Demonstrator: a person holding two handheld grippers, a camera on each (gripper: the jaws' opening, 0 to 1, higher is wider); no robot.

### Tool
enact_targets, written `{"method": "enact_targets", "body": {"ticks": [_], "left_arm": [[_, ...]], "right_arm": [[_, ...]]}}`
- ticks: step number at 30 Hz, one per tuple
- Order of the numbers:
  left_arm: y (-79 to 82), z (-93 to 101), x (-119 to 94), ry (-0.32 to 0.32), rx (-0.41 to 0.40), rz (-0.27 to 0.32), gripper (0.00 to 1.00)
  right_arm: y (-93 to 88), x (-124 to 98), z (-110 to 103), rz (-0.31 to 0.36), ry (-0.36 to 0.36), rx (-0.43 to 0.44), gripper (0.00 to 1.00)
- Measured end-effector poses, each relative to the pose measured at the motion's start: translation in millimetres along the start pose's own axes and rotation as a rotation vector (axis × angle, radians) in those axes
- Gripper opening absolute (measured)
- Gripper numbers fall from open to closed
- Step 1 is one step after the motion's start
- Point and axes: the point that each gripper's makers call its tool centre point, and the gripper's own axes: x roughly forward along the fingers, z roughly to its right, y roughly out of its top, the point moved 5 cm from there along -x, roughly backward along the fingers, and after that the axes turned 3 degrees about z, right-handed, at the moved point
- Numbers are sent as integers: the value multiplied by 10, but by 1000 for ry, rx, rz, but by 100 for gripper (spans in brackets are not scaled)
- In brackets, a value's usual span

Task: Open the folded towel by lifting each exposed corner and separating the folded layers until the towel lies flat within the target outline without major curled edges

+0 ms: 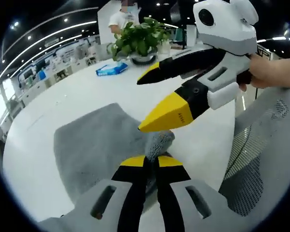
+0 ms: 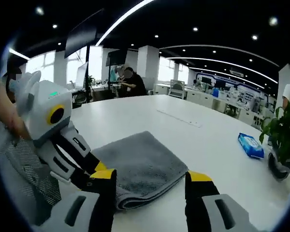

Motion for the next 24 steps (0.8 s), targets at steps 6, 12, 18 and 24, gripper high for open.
{"method": "enact_targets", "body": {"ticks": [6, 12, 18, 24], "left_arm": [[155, -103, -93, 33, -25, 54, 5], [183, -215, -169, 61, -100, 80, 5], [205, -260, -211, 89, -144, 92, 5], [238, -292, -240, 107, -194, 106, 5]], "right_arm": [[2, -20, 23, 0, -23, -27, 54], [45, -24, 3, 20, -18, -24, 51], [44, -10, -66, 18, 0, -16, 46], [45, -23, -94, 17, 11, -13, 42]]}}
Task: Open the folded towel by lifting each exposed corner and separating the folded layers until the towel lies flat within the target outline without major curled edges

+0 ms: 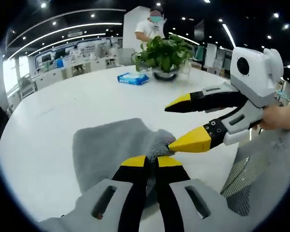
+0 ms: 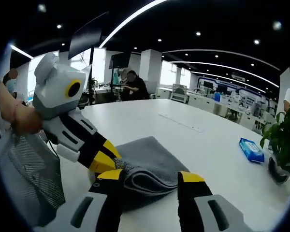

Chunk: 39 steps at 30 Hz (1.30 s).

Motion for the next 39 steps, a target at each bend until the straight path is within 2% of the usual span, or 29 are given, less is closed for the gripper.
{"method": "enact_targets", "body": {"ticks": [3, 7, 9, 11, 12, 13, 15, 17, 19, 20, 21, 22, 24, 25, 31, 32, 33, 35, 37, 39], "left_arm": [[19, -14, -10, 5, -13, 5, 5], [60, -71, -36, 14, -53, 22, 5], [82, -96, -53, 14, -87, 33, 5], [96, -111, -72, 11, -125, 40, 5], [105, -110, -80, 5, -150, 48, 5], [112, -114, -93, 3, -195, 59, 5], [101, -139, -117, 15, -175, 59, 5], [85, -142, -123, 24, -150, 52, 5], [79, -138, -125, 19, -165, 53, 5], [76, -136, -125, 19, -166, 54, 5], [67, -129, -123, 21, -153, 52, 5], [56, -123, -117, 21, -137, 47, 5], [39, -93, -105, 14, -123, 37, 5], [34, -71, -104, 9, -91, 33, 5], [4, 42, -93, -9, -7, 2, 5], [3, 45, -94, -10, -2, 1, 5], [-6, 46, -94, -7, 11, -2, 5], [-2, 39, -101, -8, 10, -2, 5], [-5, 43, -108, -9, 10, -3, 5], [-36, 84, -114, -23, 39, -15, 5]], "right_arm": [[-38, -29, -16, -15, 6, 6, 40], [-129, -53, -48, -60, 22, -13, 28], [-139, -36, -67, -65, 35, 13, 26], [-115, -4, -99, -49, 51, 77, 26], [-112, 5, -121, -47, 57, 136, 27], [-116, 18, -150, -50, 78, 236, 29], [-162, 30, -193, -76, 100, 416, 30], [-192, 34, -207, -76, 111, 466, 30], [-233, 36, -221, -83, 109, 576, 33], [-226, 38, -224, -69, 116, 656, 36], [-216, 39, -216, -50, 119, 801, 41], [-203, 36, -200, -27, 124, 904, 43], [-202, 36, -141, 15, 117, 1084, 45], [-232, 35, -129, 1, 102, 1142, 44], [-273, 132, -152, -7, 112, 1292, 41], [-261, 142, -154, 5, 120, 1331, 40], [-245, 159, -155, 33, 146, 1426, 37], [-223, 157, -149, 76, 160, 1520, 37], [-235, 142, -136, 95, 163, 1573, 42], [-256, 123, -143, 86, 162, 1570, 44]]}}
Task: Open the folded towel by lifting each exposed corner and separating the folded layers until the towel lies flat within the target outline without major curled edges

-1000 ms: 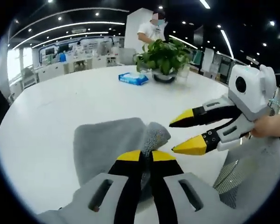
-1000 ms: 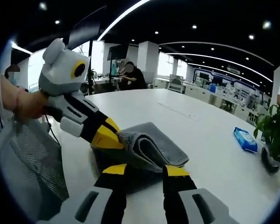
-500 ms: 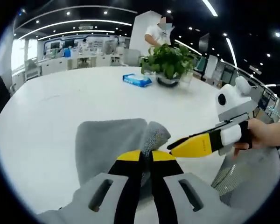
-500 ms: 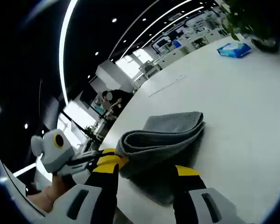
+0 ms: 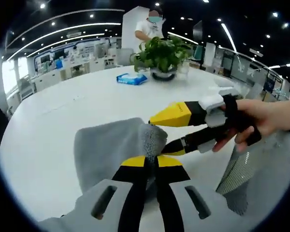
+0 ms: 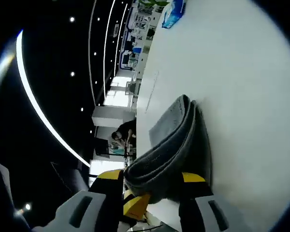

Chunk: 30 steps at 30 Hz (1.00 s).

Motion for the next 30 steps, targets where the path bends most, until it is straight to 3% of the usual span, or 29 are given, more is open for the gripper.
{"method": "enact_targets", "body": {"ticks": [4, 7, 12, 15, 18, 22, 26, 27, 28, 29, 30], "left_arm": [[-66, 131, 4, -42, 131, -46, 5], [-72, 245, 11, -71, 184, -63, 5], [-80, 487, -3, -159, 243, -96, 6], [-92, 582, -8, -217, 257, -99, 7], [-73, 618, -32, -253, 169, -67, 7], [17, 404, -102, -202, -104, -18, 9], [73, 74, -140, -106, -242, 8, 12], [92, -9, -144, -81, -275, 13, 15], [122, -64, -136, -83, -284, 28, 21], [137, -108, -134, -72, -299, 28, 23], [150, -144, -131, -58, -311, 26, 23]], "right_arm": [[96, -42, 48, 47, -11, 51, 42], [128, -61, 109, 55, -39, 56, 36], [138, -116, 231, 51, -111, 3, 11], [141, -171, 301, 43, -162, -73, 7], [158, -203, 302, 47, -197, -186, 5], [183, -200, 234, 26, -235, -379, 5], [189, -174, 123, -3, -285, -669, 5], [173, -161, 73, -17, -299, -780, 5], [165, -153, 53, -21, -305, -828, 4], [121, -125, 3, -46, -314, -958, 4], [97, -109, -19, -53, -316, -1008, 5]]}}
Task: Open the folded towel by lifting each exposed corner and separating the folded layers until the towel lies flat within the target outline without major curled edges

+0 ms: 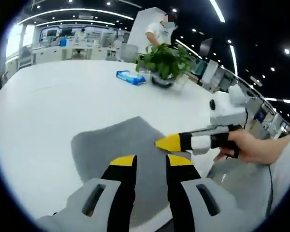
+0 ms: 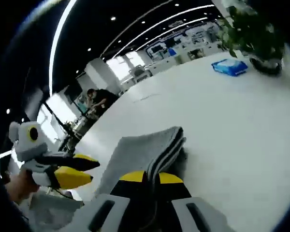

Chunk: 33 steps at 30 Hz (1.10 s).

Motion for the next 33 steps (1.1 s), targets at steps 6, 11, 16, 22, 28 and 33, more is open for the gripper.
{"method": "enact_targets", "body": {"ticks": [6, 11, 16, 22, 28, 33], "left_arm": [[172, 22, 74, -21, -125, -13, 24], [192, 81, 230, -20, -174, -86, 28], [94, 52, 323, 25, -162, -160, 27], [76, -51, 331, 85, -173, -198, 23], [81, -32, 370, 111, -78, -231, 17], [59, -35, 393, 132, 237, -245, 6]], "right_arm": [[28, 48, -188, -30, -17, -418, 4], [2, 90, -368, -43, -1, -705, 4], [-25, 101, -439, -53, 3, -875, 4], [-81, 128, -540, -67, 21, -1060, 4], [-121, 148, -596, -72, 52, -1062, 4], [-106, 148, -583, -36, 126, -854, 9]]}}
